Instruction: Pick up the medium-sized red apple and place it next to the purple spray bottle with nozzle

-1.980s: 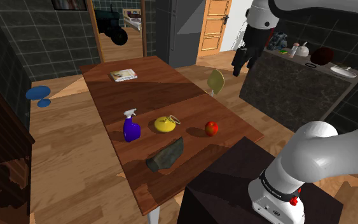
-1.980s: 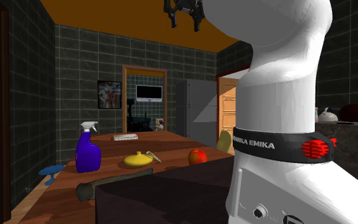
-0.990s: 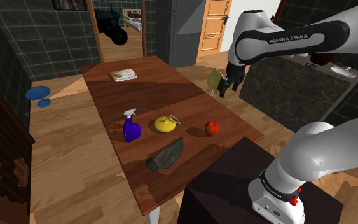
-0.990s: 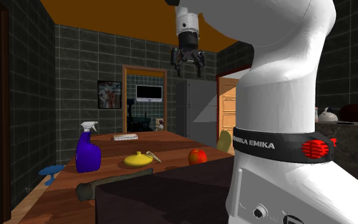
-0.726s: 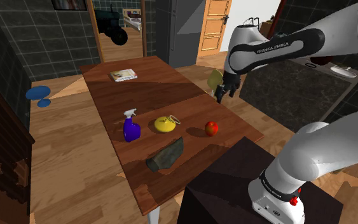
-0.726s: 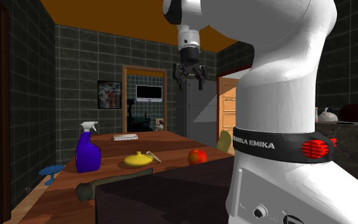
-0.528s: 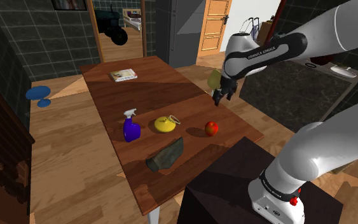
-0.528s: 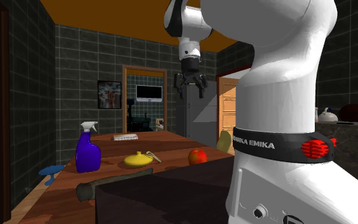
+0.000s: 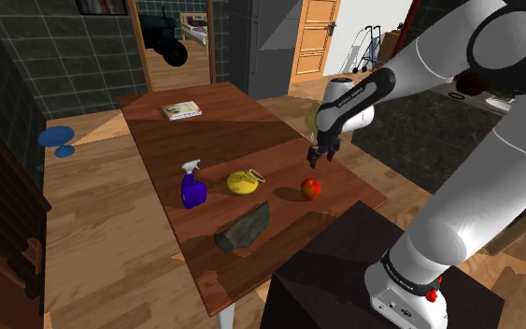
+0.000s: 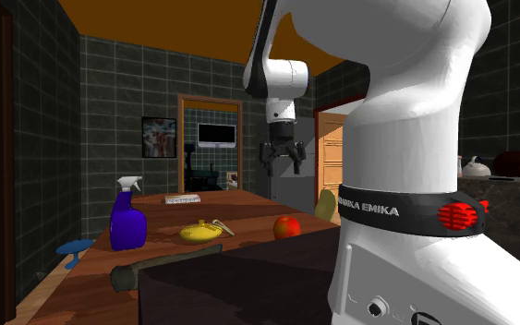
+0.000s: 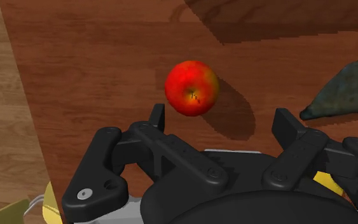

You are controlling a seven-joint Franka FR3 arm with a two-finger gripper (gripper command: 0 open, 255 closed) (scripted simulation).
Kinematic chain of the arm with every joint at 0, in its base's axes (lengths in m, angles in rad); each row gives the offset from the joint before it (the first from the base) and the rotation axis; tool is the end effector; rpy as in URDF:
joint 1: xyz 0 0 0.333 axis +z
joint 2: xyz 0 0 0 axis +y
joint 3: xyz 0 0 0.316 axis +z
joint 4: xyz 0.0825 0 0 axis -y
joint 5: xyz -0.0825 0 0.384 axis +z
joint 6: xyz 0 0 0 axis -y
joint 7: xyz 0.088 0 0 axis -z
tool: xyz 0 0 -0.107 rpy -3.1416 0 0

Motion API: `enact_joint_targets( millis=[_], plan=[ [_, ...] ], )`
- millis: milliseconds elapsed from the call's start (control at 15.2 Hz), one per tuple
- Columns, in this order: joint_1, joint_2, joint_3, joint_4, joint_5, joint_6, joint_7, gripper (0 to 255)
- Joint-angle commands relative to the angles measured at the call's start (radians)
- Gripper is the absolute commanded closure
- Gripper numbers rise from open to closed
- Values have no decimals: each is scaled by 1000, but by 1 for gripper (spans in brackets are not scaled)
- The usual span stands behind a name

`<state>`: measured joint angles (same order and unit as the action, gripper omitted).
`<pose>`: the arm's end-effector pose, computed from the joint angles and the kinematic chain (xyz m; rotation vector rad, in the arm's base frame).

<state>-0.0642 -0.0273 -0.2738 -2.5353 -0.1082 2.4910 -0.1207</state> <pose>0.4284 -0.1495 0.2816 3.0828 -0.2013 -0.0467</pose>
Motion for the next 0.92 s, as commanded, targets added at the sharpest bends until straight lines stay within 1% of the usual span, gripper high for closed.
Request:
enact_joint_targets(
  millis=[0, 132, 330, 858],
  plan=[
    [-1, 84, -4, 23, 35, 54, -22, 0],
    [-11, 171, -3, 53, 78, 101, -55, 0],
    [-39, 300, 14, 108, 144, 161, -104, 0],
    [-71, 415, 50, 124, 193, 258, -140, 0]
  ],
)
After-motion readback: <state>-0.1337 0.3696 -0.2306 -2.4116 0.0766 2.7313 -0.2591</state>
